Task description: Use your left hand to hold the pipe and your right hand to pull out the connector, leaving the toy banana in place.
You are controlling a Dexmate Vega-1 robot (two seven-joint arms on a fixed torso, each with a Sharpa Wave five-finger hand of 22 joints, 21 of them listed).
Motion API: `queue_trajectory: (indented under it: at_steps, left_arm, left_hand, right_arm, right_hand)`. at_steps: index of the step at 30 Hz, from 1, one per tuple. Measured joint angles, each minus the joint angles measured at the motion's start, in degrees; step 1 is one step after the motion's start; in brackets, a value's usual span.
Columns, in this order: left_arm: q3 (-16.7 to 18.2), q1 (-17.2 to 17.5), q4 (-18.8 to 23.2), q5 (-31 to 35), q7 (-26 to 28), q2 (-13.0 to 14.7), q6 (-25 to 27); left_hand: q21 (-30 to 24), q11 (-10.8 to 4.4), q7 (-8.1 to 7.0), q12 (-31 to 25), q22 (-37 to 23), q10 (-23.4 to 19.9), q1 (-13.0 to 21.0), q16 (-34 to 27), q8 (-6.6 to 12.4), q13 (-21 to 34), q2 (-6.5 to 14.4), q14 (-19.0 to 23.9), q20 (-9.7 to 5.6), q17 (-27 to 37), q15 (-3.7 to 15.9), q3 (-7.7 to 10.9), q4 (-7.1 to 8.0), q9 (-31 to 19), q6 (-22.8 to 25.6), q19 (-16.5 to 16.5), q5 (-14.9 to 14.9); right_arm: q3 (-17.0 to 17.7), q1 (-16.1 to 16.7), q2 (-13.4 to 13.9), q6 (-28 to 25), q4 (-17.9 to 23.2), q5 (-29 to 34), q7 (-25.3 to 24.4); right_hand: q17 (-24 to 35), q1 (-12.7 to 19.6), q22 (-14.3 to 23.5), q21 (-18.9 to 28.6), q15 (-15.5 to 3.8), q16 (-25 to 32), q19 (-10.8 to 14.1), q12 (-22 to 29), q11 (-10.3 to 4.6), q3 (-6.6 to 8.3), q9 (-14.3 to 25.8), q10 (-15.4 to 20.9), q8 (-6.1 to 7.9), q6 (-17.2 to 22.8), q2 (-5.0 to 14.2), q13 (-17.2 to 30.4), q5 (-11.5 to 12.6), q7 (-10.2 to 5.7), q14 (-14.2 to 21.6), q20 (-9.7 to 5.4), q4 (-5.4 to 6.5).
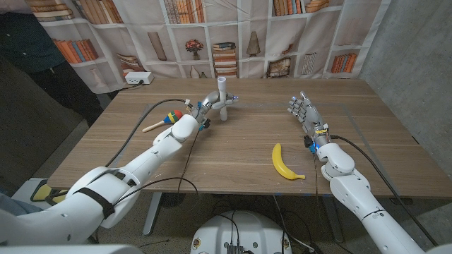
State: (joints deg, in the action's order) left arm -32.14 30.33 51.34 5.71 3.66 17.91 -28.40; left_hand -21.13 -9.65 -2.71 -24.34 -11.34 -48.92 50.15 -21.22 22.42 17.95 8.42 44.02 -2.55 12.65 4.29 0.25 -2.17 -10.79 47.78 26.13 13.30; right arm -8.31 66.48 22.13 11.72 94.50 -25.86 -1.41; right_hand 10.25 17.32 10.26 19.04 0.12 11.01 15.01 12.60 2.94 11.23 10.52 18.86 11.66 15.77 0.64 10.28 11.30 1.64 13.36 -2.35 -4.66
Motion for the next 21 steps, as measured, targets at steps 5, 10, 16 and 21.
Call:
queue_trajectory:
  at_steps: [5,10,16,21]
  left_arm:
    - [0.44,0.99,1.22,0.10,2.33,-0.60,1.37]
    - [0.59,1.84,2.43,0.53,4.39,-1.10,2.74]
    - [0.67,2.75,3.30,1.01,6.92,-1.89,3.85]
    - [0.76,3.45,3.78,1.26,8.95,-2.76,4.53]
  left_hand:
    - [-3.42,-0.33,0.51,-5.52,-0.52,-8.90,-1.17,-2.56,3.79,5.94,2.62,11.23,-0.27,1.80,3.01,5.45,6.03,-1.76,9.18,5.21,0.74]
    - [-7.89,-0.01,0.76,-13.29,-1.02,-15.10,-1.28,-5.63,9.94,15.46,2.48,21.00,-0.86,6.01,5.97,10.98,10.22,-7.02,14.51,11.99,1.76]
    - [-16.12,-0.02,0.72,-27.53,-3.65,-19.02,-1.23,-14.66,27.28,38.78,-0.40,31.75,-2.79,20.04,7.52,11.37,10.27,-28.75,16.80,22.05,1.76]
    - [-22.74,-0.27,-0.52,-36.30,-5.68,-24.71,-1.31,-25.69,35.48,50.93,-2.25,36.78,-6.07,31.83,7.26,10.58,10.55,-38.36,21.01,32.73,0.99]
  right_arm:
    - [0.00,-0.02,-0.14,0.00,-0.36,-0.18,0.00]
    - [0.04,-0.04,-0.17,0.00,-0.49,-0.27,0.00]
    - [0.16,-0.04,-0.17,0.17,-0.56,-0.29,0.00]
    - [0.23,0.01,-0.17,0.39,-0.58,-0.29,-0.01]
  right_hand:
    - [0.00,0.00,0.00,0.00,0.07,0.00,0.43,0.00,0.00,0.00,0.00,0.00,0.00,0.00,0.00,0.00,0.00,0.00,0.07,0.39,0.00]
    - [0.00,0.00,0.00,-0.46,0.07,0.00,0.72,0.00,0.00,0.00,0.00,0.00,0.00,0.00,0.00,0.00,0.00,0.00,0.07,0.09,0.00]
    - [0.00,0.00,0.00,-0.46,0.07,0.00,0.72,0.00,0.21,0.00,0.30,0.20,0.00,0.30,0.00,0.00,0.00,-0.31,0.07,0.09,0.00]
    - [0.00,0.00,0.00,-0.46,0.07,0.00,0.72,0.00,0.21,0.00,0.29,0.20,0.00,0.27,0.00,0.00,0.00,-0.33,0.07,0.09,0.00]
